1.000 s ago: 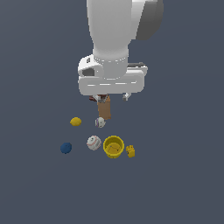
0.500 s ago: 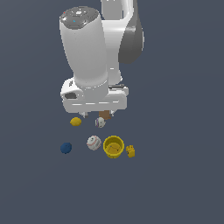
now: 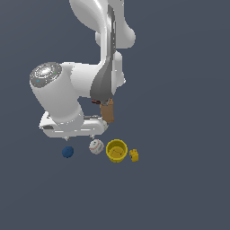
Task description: Pick up a designated object from a clutter of objects.
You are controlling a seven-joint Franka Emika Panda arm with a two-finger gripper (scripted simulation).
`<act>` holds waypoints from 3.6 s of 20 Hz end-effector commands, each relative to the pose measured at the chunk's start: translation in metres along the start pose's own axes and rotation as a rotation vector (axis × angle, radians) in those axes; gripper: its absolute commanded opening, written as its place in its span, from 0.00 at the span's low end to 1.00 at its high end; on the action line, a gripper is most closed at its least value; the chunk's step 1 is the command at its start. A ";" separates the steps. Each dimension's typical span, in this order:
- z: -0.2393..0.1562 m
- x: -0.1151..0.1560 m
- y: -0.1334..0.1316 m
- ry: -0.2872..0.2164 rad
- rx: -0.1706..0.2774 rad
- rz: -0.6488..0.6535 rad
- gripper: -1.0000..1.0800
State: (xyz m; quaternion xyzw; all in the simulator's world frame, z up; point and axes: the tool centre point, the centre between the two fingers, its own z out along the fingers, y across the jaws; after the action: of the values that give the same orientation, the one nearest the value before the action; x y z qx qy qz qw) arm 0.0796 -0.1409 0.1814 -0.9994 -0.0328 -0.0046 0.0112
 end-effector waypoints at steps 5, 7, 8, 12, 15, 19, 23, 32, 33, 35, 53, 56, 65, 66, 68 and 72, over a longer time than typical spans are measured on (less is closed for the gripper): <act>0.053 0.001 0.056 -0.004 -0.011 -0.005 0.96; 0.066 0.000 0.068 -0.005 -0.014 -0.006 0.96; 0.071 -0.001 0.073 -0.006 -0.015 -0.007 0.96; 0.088 -0.004 0.090 -0.008 -0.019 -0.009 0.96; 0.096 -0.005 0.097 -0.010 -0.021 -0.010 0.96; 0.097 -0.006 0.098 -0.011 -0.021 -0.009 0.96; 0.104 -0.006 0.098 -0.011 -0.021 -0.009 0.96; 0.145 -0.007 0.100 -0.010 -0.022 -0.010 0.96; 0.147 -0.007 0.100 -0.010 -0.022 -0.010 0.96; 0.148 -0.006 0.100 -0.010 -0.022 -0.011 0.96; 0.140 -0.006 0.095 -0.011 -0.022 -0.010 0.00; 0.129 -0.006 0.087 -0.011 -0.022 -0.010 0.00; 0.067 -0.005 0.046 -0.011 -0.022 -0.010 0.00; 0.057 -0.005 0.039 -0.011 -0.022 -0.010 0.00; 0.037 -0.004 0.025 -0.011 -0.022 -0.010 0.00; -0.006 -0.003 -0.002 -0.010 -0.022 -0.010 0.00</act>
State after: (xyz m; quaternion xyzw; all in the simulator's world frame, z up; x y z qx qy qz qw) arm 0.0771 -0.1493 0.1701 -0.9993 -0.0381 0.0006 0.0002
